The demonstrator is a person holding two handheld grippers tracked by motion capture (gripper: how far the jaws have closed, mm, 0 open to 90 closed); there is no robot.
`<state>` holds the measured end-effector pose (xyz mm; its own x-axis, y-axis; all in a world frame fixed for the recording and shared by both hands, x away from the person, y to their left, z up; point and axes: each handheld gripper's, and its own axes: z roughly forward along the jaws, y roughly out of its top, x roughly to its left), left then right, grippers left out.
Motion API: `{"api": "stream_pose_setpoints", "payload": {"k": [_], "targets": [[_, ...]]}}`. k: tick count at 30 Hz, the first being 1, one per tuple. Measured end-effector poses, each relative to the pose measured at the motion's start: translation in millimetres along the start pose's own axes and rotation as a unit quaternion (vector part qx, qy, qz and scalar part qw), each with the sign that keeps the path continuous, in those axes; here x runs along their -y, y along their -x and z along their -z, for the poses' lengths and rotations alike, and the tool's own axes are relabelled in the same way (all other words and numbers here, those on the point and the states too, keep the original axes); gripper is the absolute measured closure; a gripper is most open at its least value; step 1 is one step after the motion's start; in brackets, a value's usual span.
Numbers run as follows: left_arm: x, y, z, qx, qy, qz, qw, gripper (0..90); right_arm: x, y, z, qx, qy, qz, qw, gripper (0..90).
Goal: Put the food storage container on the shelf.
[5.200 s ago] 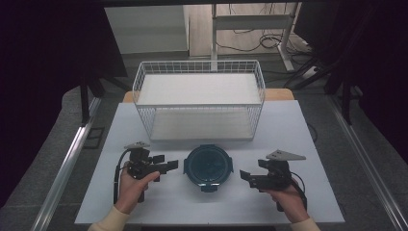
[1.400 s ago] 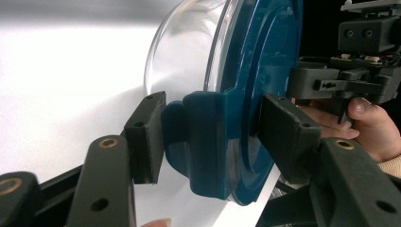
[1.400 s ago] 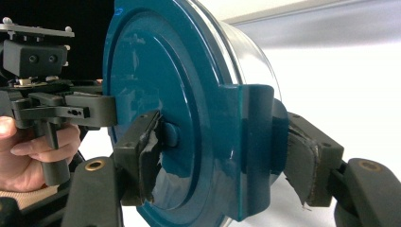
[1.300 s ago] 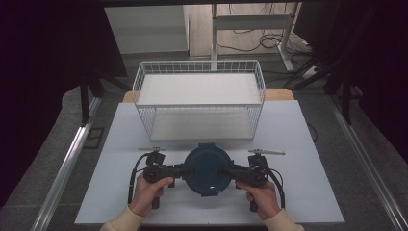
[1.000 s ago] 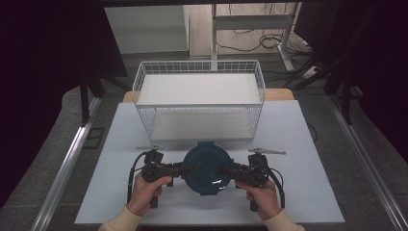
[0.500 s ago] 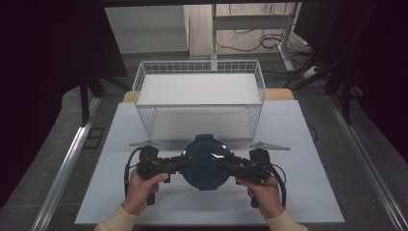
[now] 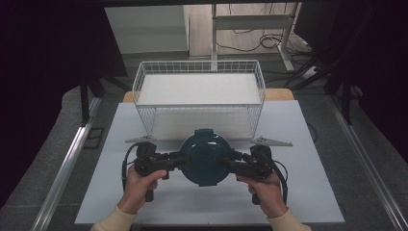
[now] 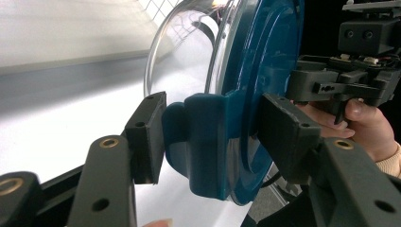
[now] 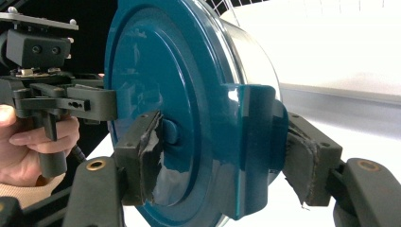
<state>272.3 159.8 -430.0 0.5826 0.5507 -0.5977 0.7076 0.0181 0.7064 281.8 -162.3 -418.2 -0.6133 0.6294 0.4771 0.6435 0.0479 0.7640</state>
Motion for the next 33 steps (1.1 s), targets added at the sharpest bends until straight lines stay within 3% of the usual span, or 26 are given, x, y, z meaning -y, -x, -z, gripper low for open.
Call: {"api": "stream_pose_setpoints", "payload": {"k": [12,33], "targets": [[-15.7,-5.9,2.9,0.000,0.005,-0.001,1.0000,44.2,-18.2,-0.3,-6.2,-0.001,-0.004,0.012,0.9999,35.3],[-69.1,0.3,18.6,0.002,0.030,-0.022,0.9993,44.3,-73.1,-10.1,-6.2,-0.006,0.006,0.041,0.9991,36.0]]}}
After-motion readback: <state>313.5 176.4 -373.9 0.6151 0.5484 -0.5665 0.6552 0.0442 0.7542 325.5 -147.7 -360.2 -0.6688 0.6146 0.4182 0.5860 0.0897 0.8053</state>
